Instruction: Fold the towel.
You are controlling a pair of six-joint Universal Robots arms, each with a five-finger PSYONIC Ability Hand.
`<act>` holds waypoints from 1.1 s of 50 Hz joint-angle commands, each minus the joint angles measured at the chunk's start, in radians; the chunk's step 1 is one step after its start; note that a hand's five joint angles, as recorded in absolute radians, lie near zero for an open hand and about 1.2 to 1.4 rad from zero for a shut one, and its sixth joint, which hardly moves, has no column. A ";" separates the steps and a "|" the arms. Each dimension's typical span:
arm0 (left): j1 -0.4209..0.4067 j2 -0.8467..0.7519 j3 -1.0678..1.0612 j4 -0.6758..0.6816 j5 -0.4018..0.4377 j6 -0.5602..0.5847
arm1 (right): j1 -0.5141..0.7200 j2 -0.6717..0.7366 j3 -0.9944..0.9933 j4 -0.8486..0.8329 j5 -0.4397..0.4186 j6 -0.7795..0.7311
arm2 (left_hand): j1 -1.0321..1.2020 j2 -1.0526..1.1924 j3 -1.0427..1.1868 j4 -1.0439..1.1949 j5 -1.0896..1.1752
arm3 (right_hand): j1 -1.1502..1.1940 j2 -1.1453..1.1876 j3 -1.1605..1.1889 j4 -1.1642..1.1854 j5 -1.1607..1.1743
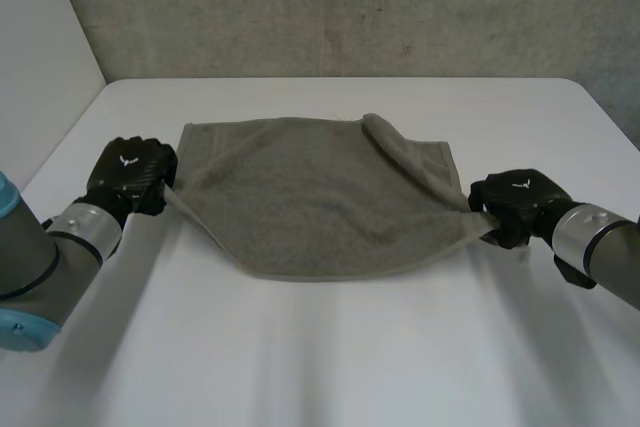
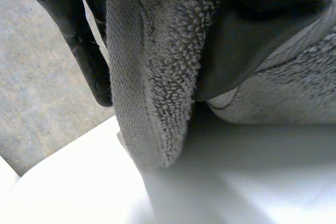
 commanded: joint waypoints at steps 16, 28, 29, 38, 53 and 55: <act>0.000 0.001 -0.065 -0.004 0.000 0.031 | 0.010 -0.005 0.101 -0.130 0.062 0.089 | -0.335 -0.331 -0.331 -0.330 -0.337 | -0.666 -0.657 -0.668 -0.661 -0.663; 0.031 0.019 -0.066 -0.004 -0.002 0.106 | 0.030 -0.092 0.152 -0.188 0.064 0.086 | -0.536 -0.531 -0.532 -0.530 -0.537 | -0.017 -0.008 -0.019 -0.012 -0.014; 0.031 0.019 -0.066 -0.004 -0.002 0.106 | 0.035 -0.100 0.154 -0.188 0.064 0.085 | -0.536 -0.531 -0.532 -0.530 -0.538 | 0.050 0.059 0.047 0.055 0.053; 0.025 0.019 -0.069 -0.005 0.000 0.114 | 0.048 -0.095 0.151 -0.185 0.070 0.071 | -0.539 -0.534 -0.535 -0.533 -0.540 | -0.002 0.007 -0.005 0.003 0.001; 0.016 0.082 -0.128 -0.005 0.001 0.192 | 0.054 -0.097 0.145 -0.179 0.151 0.052 | -0.565 -0.560 -0.561 -0.560 -0.567 | -0.219 -0.210 -0.222 -0.214 -0.216; 0.014 0.110 -0.141 -0.005 0.001 0.207 | 0.054 -0.097 0.145 -0.179 0.151 0.052 | -0.565 -0.560 -0.561 -0.560 -0.567 | -0.219 -0.210 -0.222 -0.214 -0.216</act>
